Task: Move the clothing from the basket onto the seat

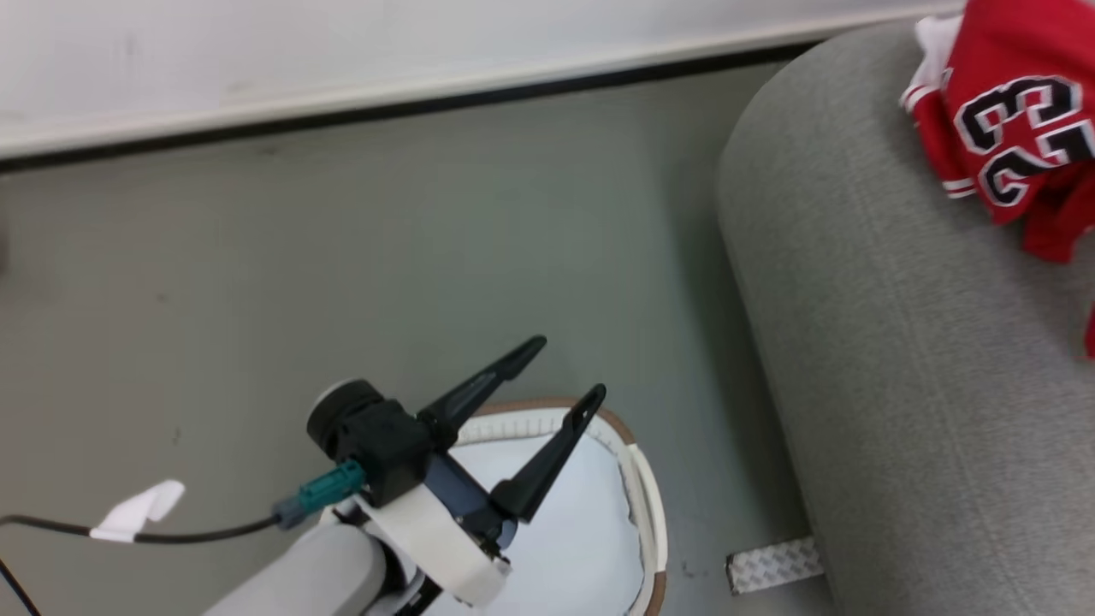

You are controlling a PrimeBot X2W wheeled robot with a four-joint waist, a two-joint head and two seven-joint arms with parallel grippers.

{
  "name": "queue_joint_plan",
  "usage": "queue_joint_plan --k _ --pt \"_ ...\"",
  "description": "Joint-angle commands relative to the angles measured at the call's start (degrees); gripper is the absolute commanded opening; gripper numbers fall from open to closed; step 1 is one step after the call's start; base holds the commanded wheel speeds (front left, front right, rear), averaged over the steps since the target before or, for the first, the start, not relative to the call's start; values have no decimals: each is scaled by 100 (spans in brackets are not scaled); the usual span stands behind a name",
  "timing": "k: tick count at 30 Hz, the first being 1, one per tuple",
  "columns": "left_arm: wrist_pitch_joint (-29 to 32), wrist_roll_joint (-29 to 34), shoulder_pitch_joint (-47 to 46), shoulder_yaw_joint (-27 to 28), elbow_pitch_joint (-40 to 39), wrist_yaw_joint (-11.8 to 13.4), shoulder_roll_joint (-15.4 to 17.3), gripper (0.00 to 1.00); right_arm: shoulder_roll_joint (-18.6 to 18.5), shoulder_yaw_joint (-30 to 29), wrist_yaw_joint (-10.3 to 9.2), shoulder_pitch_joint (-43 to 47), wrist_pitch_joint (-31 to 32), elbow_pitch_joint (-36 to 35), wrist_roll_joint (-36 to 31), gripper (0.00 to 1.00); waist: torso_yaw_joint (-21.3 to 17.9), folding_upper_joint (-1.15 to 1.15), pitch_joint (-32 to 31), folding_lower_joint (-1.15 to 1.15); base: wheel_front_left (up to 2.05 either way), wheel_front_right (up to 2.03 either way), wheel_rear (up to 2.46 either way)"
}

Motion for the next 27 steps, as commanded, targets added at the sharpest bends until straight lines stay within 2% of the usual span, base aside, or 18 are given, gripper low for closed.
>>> queue_joint_plan --k 1,8,10,12,14,15,16,21,27 --pt "22 44 -81 43 -30 -14 55 100 -48 -23 -13 -150 40 159 -100 0 169 0 307 -1 0 0 0" --pt "80 108 -362 43 -63 -70 12 100 -423 -95 -13 -508 570 1589 -1310 0 343 0 745 -1 0 0 0" --pt "67 92 -375 70 4 -41 -11 100 -434 -117 -13 -416 925 1962 -1694 27 398 0 779 -1 0 0 0" --pt "45 66 -355 81 84 -44 -33 100 -477 -196 -14 -397 1147 2191 -1975 34 442 0 760 -1 0 0 0" --pt "25 30 -308 104 162 -61 -46 100 -467 -225 -14 -298 1352 2419 -2069 46 467 0 690 -1 0 0 0" --pt "11 13 -275 118 196 -63 -52 100 -473 -200 -14 -275 1423 2488 -2101 80 472 0 638 -1 0 0 0" --pt "2 -3 -237 132 235 -63 -54 100 -491 -148 -14 -253 1460 2550 -2110 98 472 0 576 -1 0 0 0" --pt "-24 -81 -43 210 409 13 -111 100 -614 297 -14 -21 1604 2766 -1811 100 405 0 105 -1 0 0 0" --pt "-55 -164 268 254 578 88 -234 100 -1107 1133 -14 593 2262 2467 -1492 100 388 0 -636 -1 0 0 0"
